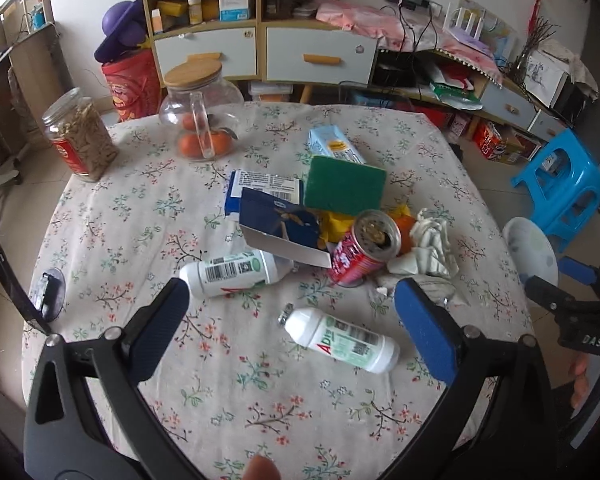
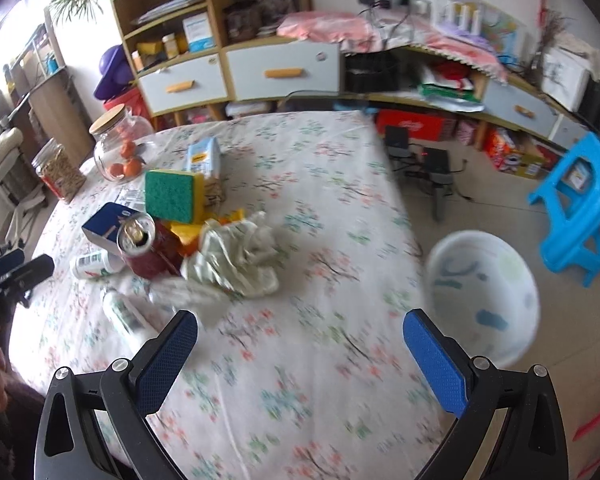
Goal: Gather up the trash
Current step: 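Reach the right gripper to the crumpled white paper and close on it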
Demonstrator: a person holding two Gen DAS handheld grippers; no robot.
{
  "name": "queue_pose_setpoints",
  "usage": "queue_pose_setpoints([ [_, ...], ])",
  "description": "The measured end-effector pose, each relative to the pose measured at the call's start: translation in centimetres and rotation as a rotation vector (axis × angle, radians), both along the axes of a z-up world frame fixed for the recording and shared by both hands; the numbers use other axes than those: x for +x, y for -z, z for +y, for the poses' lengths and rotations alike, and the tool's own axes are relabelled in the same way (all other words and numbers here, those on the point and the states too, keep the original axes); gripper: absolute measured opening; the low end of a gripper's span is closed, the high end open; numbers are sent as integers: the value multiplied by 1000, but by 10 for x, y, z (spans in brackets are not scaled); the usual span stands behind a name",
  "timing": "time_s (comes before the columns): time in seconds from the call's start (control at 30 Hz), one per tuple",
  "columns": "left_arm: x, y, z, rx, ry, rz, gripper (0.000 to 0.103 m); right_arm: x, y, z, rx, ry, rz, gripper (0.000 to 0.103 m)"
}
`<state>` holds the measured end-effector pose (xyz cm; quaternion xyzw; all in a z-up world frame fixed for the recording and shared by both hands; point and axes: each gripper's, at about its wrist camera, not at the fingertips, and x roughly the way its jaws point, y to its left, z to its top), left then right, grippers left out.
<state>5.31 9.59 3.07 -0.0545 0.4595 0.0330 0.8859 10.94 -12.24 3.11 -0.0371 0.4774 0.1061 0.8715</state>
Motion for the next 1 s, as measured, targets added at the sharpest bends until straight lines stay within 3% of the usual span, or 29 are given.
queue_pose_setpoints([
  [0.17,21,8,17,-94,-20,24,102,34,31,22,86,-28,110,103],
  [0.43,24,39,33,-158,-46,14,101,75,84,33,215,-25,249,96],
  [0.53,25,44,40,-182,-45,7,97,86,99,32,304,-30,306,82],
  [0.67,28,41,33,-218,13,-20,96,86,93,36,386,-70,297,42],
  [0.83,34,42,15,-234,111,-25,86,72,73,29,347,-86,240,35],
  [1.0,41,47,-9,-176,194,-27,80,62,63,1,383,-67,227,35],
])
